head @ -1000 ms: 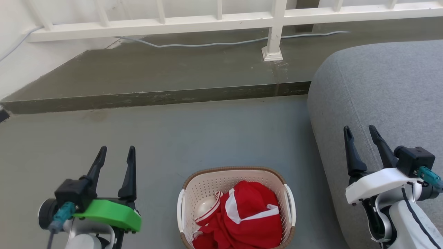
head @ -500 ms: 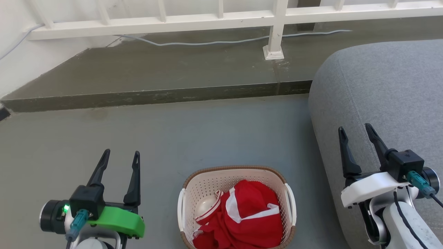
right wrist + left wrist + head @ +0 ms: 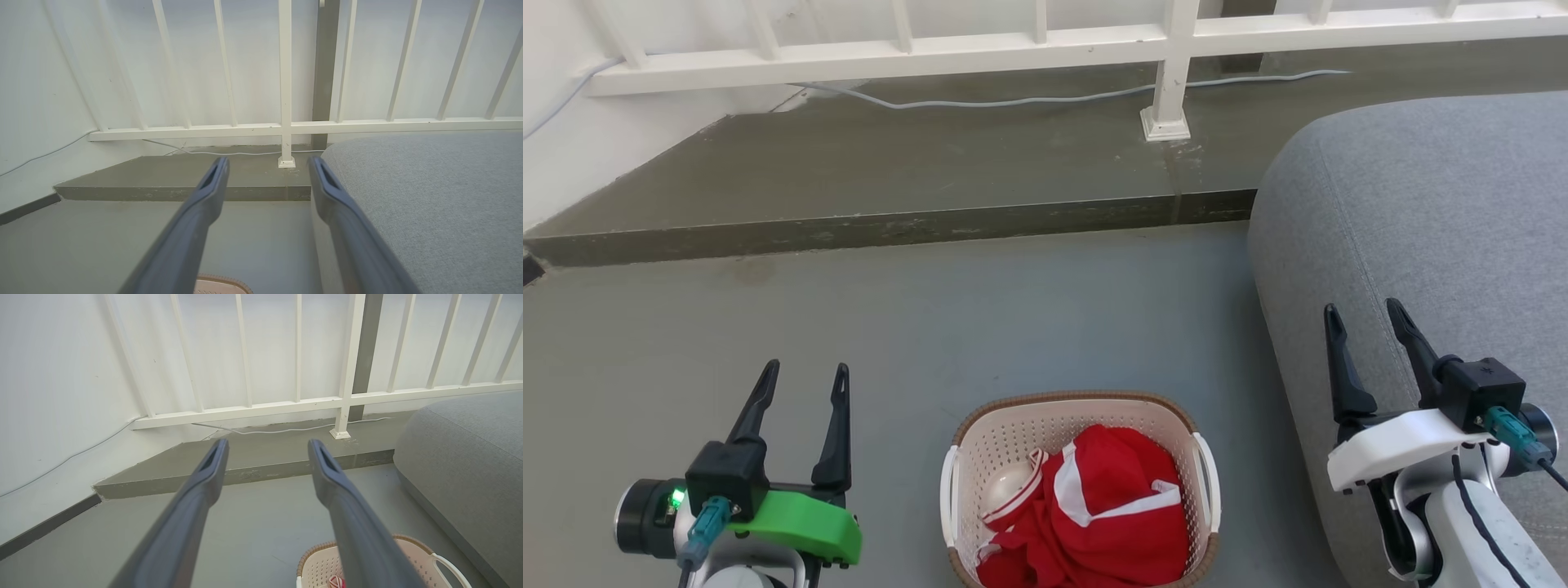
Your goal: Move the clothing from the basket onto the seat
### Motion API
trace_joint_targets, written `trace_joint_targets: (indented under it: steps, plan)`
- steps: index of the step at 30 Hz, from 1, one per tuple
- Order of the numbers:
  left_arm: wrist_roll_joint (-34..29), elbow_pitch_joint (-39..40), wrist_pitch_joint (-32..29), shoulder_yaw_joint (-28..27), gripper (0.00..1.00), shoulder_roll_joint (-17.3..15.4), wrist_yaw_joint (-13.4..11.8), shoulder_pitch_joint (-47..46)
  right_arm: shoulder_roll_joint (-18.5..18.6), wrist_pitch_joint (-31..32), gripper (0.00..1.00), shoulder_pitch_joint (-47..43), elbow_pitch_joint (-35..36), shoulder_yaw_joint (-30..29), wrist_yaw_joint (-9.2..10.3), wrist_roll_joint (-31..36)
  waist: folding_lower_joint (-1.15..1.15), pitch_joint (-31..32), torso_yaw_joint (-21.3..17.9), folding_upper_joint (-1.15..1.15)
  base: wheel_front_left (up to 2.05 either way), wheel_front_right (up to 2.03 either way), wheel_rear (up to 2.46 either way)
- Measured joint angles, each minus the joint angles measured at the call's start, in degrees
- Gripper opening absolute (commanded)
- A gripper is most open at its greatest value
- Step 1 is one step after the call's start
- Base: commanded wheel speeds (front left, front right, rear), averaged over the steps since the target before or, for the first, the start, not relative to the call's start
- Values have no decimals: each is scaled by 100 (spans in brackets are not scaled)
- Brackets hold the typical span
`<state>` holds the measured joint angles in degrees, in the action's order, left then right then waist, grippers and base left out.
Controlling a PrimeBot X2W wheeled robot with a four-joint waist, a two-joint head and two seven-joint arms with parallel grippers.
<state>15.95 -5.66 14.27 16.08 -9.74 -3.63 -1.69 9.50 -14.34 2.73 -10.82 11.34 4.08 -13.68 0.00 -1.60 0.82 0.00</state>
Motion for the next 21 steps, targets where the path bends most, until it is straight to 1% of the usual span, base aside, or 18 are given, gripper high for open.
trace_joint_targets:
  steps: [11,18,21]
  plan:
    - [35,-47,15,-2,100,8,0,0,2,0,100,2,29,-83,-30,8,0,-67,-10,0,0,0,0]
    - [9,112,13,79,100,9,16,-68,-1,-1,100,74,264,-159,-54,10,0,-347,-40,0,0,0,0]
    - [9,145,-11,132,100,29,67,-165,-14,-1,100,177,355,-207,-54,10,0,-524,-62,0,0,0,0]
